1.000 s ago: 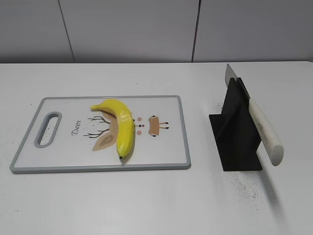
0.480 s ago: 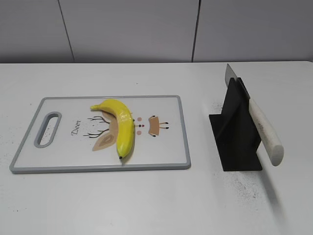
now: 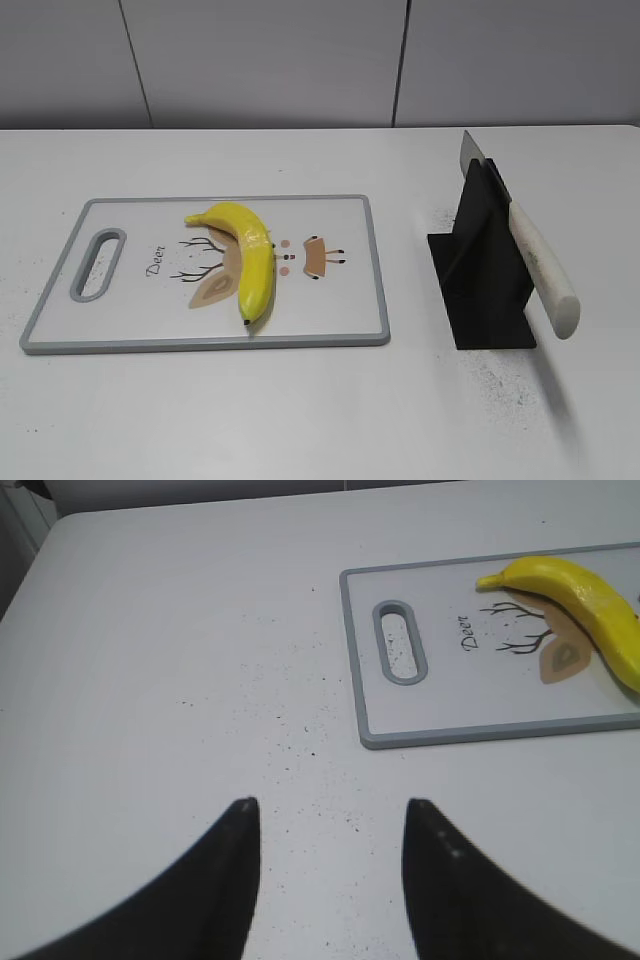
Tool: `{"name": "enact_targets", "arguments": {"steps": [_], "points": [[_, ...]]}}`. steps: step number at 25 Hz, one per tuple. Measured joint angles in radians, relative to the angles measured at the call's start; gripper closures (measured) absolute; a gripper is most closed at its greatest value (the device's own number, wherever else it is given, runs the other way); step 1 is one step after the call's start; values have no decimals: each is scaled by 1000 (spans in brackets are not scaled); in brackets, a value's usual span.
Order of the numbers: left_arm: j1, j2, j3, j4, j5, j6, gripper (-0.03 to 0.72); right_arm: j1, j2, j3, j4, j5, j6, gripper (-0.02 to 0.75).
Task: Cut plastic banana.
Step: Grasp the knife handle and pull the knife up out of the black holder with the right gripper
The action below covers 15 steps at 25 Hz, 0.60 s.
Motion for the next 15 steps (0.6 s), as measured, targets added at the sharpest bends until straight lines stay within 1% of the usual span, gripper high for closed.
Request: {"name": "enact_targets", "arguments": {"steps": [3, 8, 12, 15], "points": [[0, 0, 0, 0, 0, 0, 223, 0, 0, 0, 0, 0, 0, 152], [0, 0, 0, -1, 0, 0, 88, 0, 0, 0, -20, 0, -1, 152], [0, 0, 0, -1, 0, 0, 66, 0, 26, -26, -25, -2, -2, 152], [0, 0, 0, -1, 0, 0, 82, 0, 110, -52, -14, 0, -2, 152]]}}
